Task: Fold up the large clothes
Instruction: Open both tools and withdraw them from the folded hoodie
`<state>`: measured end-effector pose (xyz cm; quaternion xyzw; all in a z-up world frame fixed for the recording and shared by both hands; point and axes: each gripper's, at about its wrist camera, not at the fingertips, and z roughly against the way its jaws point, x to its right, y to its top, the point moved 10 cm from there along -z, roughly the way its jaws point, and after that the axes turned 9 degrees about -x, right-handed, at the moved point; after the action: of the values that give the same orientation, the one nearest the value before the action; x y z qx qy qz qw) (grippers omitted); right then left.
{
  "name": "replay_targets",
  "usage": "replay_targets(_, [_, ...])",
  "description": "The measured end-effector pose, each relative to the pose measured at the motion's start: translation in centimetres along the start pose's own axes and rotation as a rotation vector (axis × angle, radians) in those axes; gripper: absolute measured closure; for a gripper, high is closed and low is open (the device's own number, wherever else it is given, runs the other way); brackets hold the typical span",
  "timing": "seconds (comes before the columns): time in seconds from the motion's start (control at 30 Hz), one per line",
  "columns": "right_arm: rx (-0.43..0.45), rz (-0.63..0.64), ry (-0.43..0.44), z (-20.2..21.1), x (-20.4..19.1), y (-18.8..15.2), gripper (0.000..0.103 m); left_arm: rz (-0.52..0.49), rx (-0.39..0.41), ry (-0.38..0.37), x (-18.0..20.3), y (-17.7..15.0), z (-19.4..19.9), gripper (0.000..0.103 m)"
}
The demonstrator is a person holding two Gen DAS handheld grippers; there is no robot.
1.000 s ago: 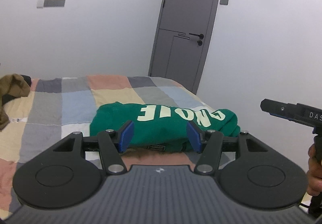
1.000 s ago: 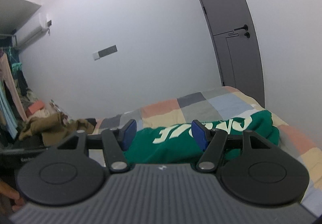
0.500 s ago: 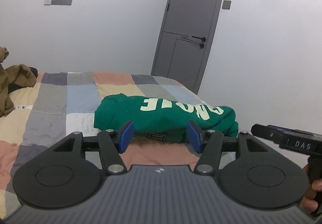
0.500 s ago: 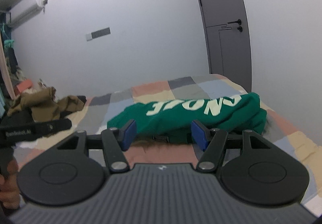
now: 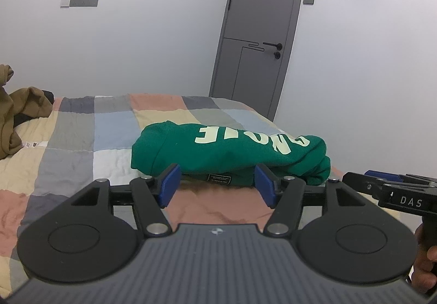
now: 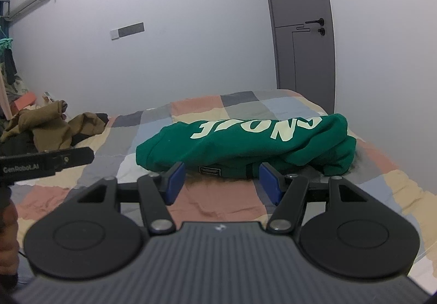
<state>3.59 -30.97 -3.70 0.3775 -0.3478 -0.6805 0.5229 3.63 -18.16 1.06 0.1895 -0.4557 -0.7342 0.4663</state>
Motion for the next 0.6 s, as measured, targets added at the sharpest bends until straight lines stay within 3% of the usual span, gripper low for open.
replay_targets(0.3, [-0.001, 0.001, -0.010, 0.48, 0.47, 0.16, 0.039, -0.007, -0.004, 0.006, 0.19, 0.01, -0.06, 0.029])
replay_targets(0.47, [-0.002, 0.004, -0.019, 0.49, 0.57, 0.22, 0.039, -0.017, -0.016, 0.009, 0.48, -0.06, -0.30, 0.006])
replay_targets(0.6, [-0.003, 0.026, -0.042, 0.50, 0.60, 0.22, 0.032, -0.025, -0.020, 0.013, 0.69, -0.05, -0.45, 0.001])
